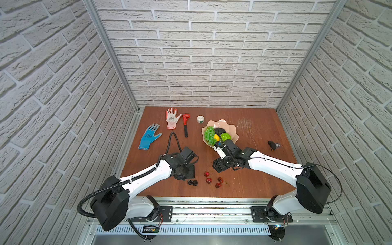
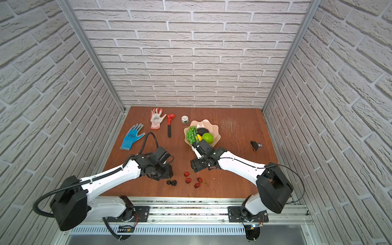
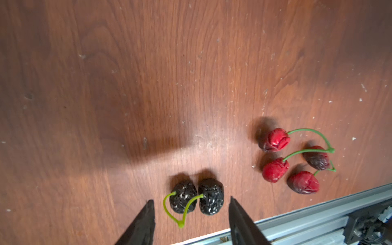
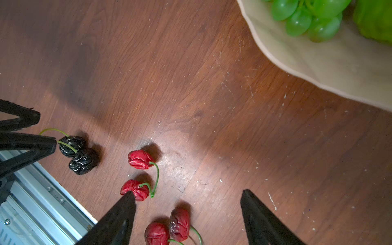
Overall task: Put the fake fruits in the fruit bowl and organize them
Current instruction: 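Move the left gripper down to the black cherry pair near the robot, then close the left gripper on the black cherry stem and lift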
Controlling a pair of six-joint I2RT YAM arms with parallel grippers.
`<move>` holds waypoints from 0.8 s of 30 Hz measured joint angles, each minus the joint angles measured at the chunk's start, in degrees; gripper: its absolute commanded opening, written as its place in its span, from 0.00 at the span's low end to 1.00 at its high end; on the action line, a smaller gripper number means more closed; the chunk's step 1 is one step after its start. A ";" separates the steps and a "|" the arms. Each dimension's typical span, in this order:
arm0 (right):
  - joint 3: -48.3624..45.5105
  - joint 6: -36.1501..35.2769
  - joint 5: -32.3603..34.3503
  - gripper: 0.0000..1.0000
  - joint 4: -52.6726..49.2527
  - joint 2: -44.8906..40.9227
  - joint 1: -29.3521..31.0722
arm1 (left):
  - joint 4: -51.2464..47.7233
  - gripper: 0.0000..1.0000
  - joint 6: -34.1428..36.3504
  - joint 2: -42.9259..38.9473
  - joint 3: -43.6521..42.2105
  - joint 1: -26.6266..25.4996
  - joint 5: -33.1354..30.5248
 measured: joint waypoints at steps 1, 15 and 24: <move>0.11 -0.09 -0.11 0.79 0.07 0.35 0.00 | 0.00 0.52 -0.09 0.17 -0.48 0.00 0.31; 0.28 -0.90 -0.35 0.80 0.59 1.46 0.00 | 0.81 0.34 -3.02 2.93 -0.90 0.00 2.80; 0.28 -1.07 -0.35 0.80 1.22 1.46 0.00 | 0.90 0.19 -3.72 2.93 -0.90 0.00 3.41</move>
